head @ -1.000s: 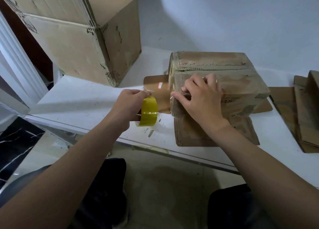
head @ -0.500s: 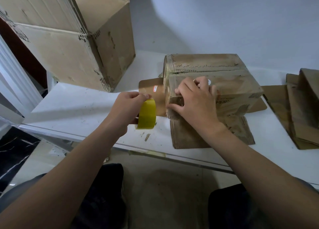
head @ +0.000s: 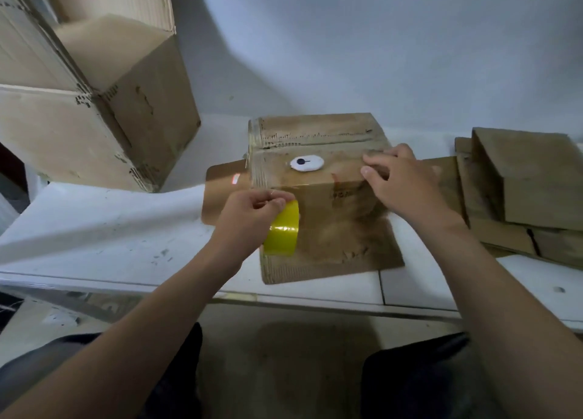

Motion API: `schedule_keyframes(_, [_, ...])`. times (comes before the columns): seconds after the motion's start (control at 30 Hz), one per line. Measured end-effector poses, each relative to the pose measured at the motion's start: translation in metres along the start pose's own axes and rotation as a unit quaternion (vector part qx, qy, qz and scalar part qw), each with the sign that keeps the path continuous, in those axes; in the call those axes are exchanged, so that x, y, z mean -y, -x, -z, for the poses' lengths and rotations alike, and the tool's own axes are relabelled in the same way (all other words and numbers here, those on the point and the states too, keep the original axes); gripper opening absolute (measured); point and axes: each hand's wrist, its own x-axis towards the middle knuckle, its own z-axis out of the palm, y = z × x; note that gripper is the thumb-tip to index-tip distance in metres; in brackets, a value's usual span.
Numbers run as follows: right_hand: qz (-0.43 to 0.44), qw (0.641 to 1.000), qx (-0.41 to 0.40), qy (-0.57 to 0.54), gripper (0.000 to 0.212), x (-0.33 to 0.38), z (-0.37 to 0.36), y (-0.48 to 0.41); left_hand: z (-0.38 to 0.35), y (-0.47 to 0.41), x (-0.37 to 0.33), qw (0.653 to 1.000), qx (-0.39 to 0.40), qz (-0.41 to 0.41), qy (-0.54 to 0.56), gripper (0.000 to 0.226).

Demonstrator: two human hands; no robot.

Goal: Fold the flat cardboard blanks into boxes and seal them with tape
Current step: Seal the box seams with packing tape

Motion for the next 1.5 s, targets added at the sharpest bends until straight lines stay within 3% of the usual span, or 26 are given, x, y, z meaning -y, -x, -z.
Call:
schedule_keyframes(0.17, [0.064, 0.996, -0.051, 0.019, 0.029, 0.025, 0.001, 0.025, 0.006, -0.014, -0.004, 0.982, -0.174, -0.050, -0.060, 0.016])
schedule_keyframes(0.3, [0.176, 0.970, 0.000, -0.166, 0.032, 0.057, -0.005, 0.039, 0.030, -0.028, -0.006, 0.968, -0.245, -0.036, -0.028, 0.022])
schedule_keyframes(0.37, [0.183, 0.963, -0.033, -0.197, 0.022, 0.060, -0.001, 0.029, 0.036, -0.027, -0.007, 0.973, -0.228, -0.017, -0.010, 0.022])
schedule_keyframes(0.47, [0.119, 0.979, -0.074, -0.151, 0.019, 0.043, -0.003, -0.002, 0.035, -0.013, -0.008, 0.985, -0.174, -0.009, -0.007, 0.020])
schedule_keyframes(0.57, [0.050, 0.990, 0.020, -0.127, 0.040, 0.027, -0.013, -0.021, 0.021, 0.002, -0.004, 0.991, -0.125, -0.032, -0.046, 0.022])
schedule_keyframes(0.67, [0.038, 0.987, 0.064, -0.145, 0.045, 0.022, -0.016, -0.023, 0.001, 0.012, 0.002, 0.986, -0.122, -0.076, -0.082, 0.033])
schedule_keyframes(0.83, [0.021, 0.997, 0.052, -0.055, 0.042, 0.020, -0.003, -0.009, -0.003, 0.006, 0.003, 0.983, -0.140, -0.078, -0.091, 0.057])
schedule_keyframes(1.0, [0.029, 0.998, 0.052, 0.006, 0.058, 0.026, 0.005, 0.023, 0.001, -0.007, 0.001, 0.975, -0.143, -0.100, -0.135, 0.085])
schedule_keyframes(1.13, [0.048, 0.996, 0.074, 0.003, 0.073, 0.033, 0.009, 0.038, 0.013, -0.029, -0.001, 0.968, -0.160, -0.096, -0.167, 0.081])
schedule_keyframes(1.27, [0.058, 0.997, 0.043, 0.021, 0.069, 0.042, 0.004, 0.036, 0.016, -0.038, -0.004, 0.966, -0.147, -0.100, -0.187, 0.077])
schedule_keyframes(1.4, [0.068, 0.998, 0.011, 0.002, 0.064, 0.053, -0.006, 0.026, 0.026, -0.028, -0.012, 0.938, -0.205, -0.148, -0.239, 0.066])
schedule_keyframes(1.5, [0.076, 0.997, 0.017, 0.022, 0.067, 0.055, -0.007, 0.022, 0.036, -0.014, -0.022, 0.927, -0.230, -0.204, -0.214, 0.053])
